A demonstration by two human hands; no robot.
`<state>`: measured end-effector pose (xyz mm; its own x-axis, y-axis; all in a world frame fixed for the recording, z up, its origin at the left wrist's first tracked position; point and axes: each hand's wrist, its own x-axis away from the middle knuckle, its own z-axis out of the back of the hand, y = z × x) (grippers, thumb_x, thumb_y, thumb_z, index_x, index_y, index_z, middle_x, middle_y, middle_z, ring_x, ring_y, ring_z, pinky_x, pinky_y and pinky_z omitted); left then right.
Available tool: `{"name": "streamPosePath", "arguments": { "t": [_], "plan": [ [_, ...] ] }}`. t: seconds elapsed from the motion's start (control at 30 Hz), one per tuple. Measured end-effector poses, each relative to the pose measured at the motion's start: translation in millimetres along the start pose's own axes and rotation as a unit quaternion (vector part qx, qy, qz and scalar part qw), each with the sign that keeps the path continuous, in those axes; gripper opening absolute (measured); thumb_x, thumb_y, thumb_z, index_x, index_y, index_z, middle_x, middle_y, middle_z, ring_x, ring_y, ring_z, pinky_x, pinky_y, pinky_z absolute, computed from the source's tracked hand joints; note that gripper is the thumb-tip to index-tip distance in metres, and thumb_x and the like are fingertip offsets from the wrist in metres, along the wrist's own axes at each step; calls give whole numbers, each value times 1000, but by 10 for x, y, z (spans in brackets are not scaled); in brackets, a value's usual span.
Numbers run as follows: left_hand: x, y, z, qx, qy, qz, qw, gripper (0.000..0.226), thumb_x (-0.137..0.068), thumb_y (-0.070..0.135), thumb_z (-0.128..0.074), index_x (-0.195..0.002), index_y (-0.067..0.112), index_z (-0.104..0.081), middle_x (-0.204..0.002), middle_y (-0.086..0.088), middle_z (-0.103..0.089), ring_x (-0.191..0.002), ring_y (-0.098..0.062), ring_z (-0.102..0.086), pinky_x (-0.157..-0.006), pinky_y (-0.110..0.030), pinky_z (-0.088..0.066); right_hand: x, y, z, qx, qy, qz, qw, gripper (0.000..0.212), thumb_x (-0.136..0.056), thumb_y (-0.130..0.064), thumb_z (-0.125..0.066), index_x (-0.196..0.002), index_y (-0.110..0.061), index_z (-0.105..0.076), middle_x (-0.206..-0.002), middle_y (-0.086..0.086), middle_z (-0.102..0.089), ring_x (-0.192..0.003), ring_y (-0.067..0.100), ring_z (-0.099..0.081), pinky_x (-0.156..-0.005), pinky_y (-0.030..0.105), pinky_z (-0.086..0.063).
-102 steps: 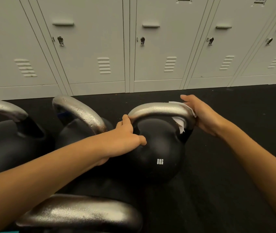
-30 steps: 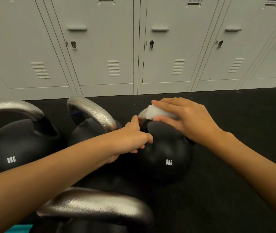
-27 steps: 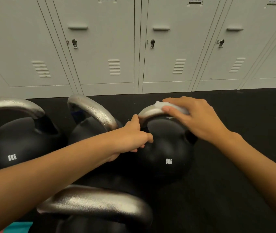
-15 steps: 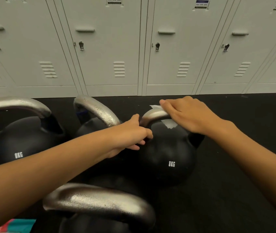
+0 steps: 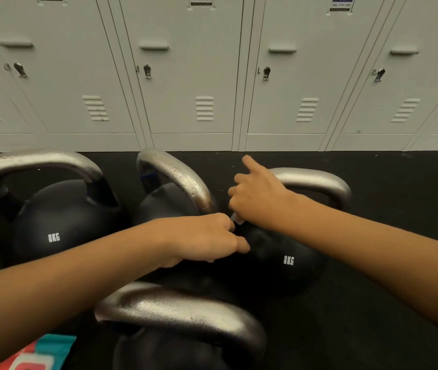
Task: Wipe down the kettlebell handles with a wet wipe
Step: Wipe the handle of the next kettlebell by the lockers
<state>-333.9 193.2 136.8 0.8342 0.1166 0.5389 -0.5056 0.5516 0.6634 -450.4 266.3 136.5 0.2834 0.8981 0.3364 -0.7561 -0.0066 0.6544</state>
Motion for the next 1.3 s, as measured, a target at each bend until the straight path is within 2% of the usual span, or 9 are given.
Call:
{"name": "streamPosePath", "arguments": {
  "t": [0.27, 0.37, 0.47, 0.63, 0.77, 0.93, 1.07, 1.2, 1.3],
  "plan": [
    [20, 38, -11, -24, -26, -2, 999, 19, -95, 36, -56, -104, 22, -48, -108, -4, -56, -99, -15, -55, -93, -32, -50, 287, 154, -287, -51, 188, 9, 981, 47, -97, -21, -25, -117, -35, -65, -116, -10, -62, -113, 19, -57, -104, 50, -16],
    [-11, 44, -16, -13, -15, 7, 1000, 24, -94, 37, -58, -112, 21, -53, -124, -7, -58, -113, -18, -56, -94, -31, -51, 387, 254, -414, -130, 249, -46, 959, 24, -95, -29, -53, -114, -35, -66, -112, -11, -65, -100, 20, -64, -93, 46, -30],
    [-50, 56, -30, -4, -5, 7, 1000, 34, -93, 37, -58, -122, 18, -54, -123, -4, -57, -112, -16, -56, -96, -32, -51, 486, 327, -414, -243, 228, -85, 939, 34, -97, -46, -46, -128, -38, -59, -120, -13, -64, -102, 18, -64, -91, 41, -35],
    [-103, 81, -54, 31, 9, 1, 999, 28, -94, 33, -58, -118, 20, -53, -124, -3, -56, -112, -16, -55, -93, -30, -51, 732, 444, -506, -527, 213, -166, 806, 39, -96, -54, -44, -130, -42, -59, -127, -17, -63, -118, 8, -56, -101, 29, -40],
    [-175, 103, -51, 77, 41, -13, 996, 36, -93, 29, -58, -127, 19, -49, -120, 4, -53, -106, -13, -53, -84, -25, -50, 915, 441, -728, -569, 207, -199, 770, 37, -98, -53, -37, -122, -40, -63, -110, -27, -64, -103, -3, -57, -87, 10, -35],
    [-269, 104, -56, 120, 74, -6, 990, 28, -90, 31, -61, -107, 22, -40, -106, 9, -48, -109, -12, -50, -95, -33, -51, 1093, 336, -977, -657, 211, -275, 670, 51, -96, -60, -30, -115, -27, -63, -96, -6, -65, -85, 5, -56, -78, 27, -40],
    [-312, 84, -48, 131, 63, 8, 989, 36, -90, 31, -60, -118, 18, -43, -124, 5, -48, -116, -12, -47, -92, -29, -50, 1130, 268, -1101, -733, 174, -336, 566, 47, -101, -55, -26, -122, -26, -57, -118, -3, -53, -107, 12, -48, -94, 28, -29],
    [-348, 91, -54, 133, 45, 5, 990, 49, -89, 31, -59, -134, 26, -42, -132, 8, -51, -119, -11, -48, -90, -28, -49, 1073, 356, -958, -699, 138, -368, 598, 53, -103, -50, -26, -98, -11, -60, -94, 8, -58, -85, 22, -53, -77, 33, -36],
    [-379, 106, -75, 125, 40, 10, 991, 56, -89, 32, -60, -139, 28, -36, -130, 8, -52, -117, -12, -49, -89, -28, -49, 995, 389, -775, -602, 165, -319, 713, 45, -105, -44, -24, -84, -14, -51, -74, 1, -54, -71, 21, -49, -69, 34, -37]
  ]
}}
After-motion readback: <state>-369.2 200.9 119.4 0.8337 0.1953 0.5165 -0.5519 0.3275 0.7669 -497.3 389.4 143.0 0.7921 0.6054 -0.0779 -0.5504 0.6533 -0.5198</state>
